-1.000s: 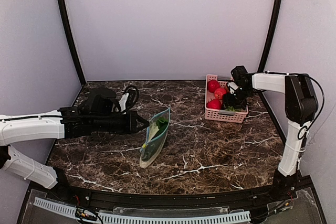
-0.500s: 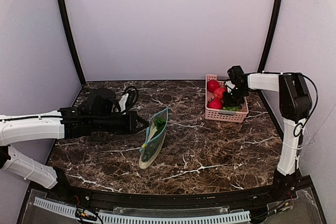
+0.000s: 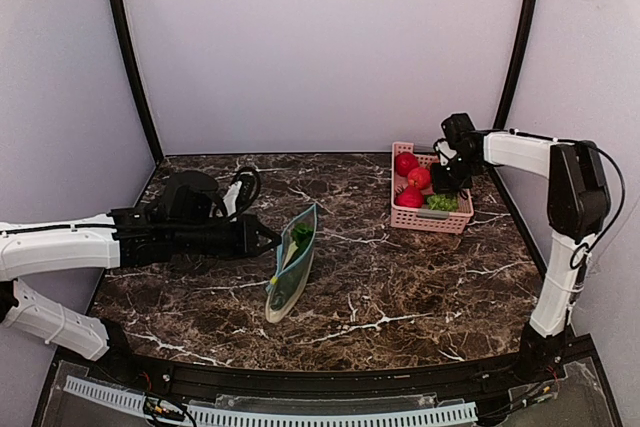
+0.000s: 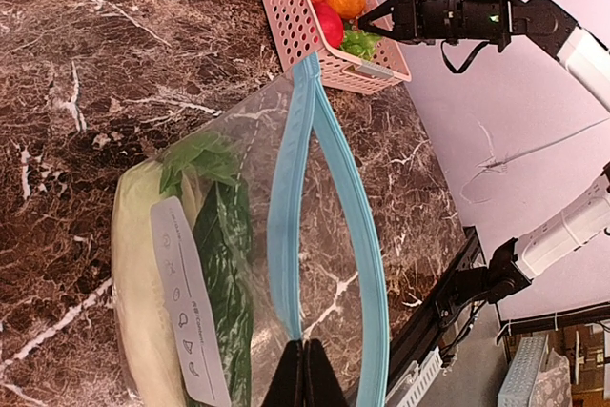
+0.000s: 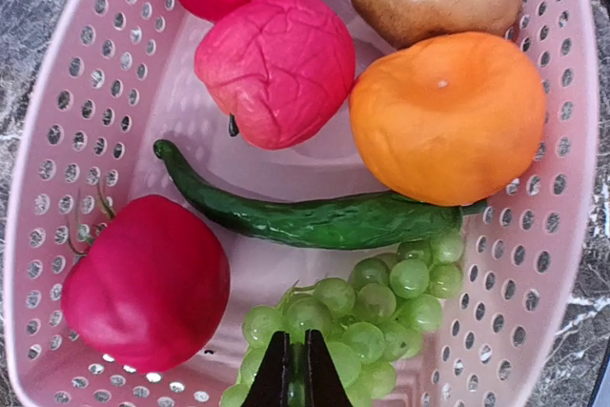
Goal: Place the food in the zip-top bag and seal the zipper
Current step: Pick up the fake fruit from the bin.
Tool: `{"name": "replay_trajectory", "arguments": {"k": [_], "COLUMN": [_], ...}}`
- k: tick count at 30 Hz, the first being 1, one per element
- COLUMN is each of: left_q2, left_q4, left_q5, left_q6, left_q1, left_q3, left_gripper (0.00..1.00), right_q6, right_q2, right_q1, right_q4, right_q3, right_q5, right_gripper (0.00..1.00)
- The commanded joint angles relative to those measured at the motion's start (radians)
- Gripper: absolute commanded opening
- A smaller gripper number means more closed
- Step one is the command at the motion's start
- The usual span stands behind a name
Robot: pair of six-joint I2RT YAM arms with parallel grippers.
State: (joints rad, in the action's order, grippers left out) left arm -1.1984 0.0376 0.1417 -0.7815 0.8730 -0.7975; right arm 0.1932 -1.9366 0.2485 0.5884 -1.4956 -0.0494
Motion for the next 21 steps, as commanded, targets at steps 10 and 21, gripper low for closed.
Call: {"name": "replay_trajectory", "arguments": {"k": [10,21], "left_q2": [0.049,-0.02], "left_q4": [-0.033,-0.137], "left_q5": [0.013,0.088], "left_q6": [-0.041,-0.046], "left_q1": [-0.007,-0.008], "left_q3": [0.047,-0.002], "left_gripper": [0.01,0.01], "right_q6": [0.023,0.075], "right_q2": [0.295,0.548], "right_q1": [-0.003,0.057], "right_q4": [0.086,0.138], "right_q3": [-0.013,-0.052], "right_q5": [0.087,0.307], "right_gripper": [0.0,0.0]}}
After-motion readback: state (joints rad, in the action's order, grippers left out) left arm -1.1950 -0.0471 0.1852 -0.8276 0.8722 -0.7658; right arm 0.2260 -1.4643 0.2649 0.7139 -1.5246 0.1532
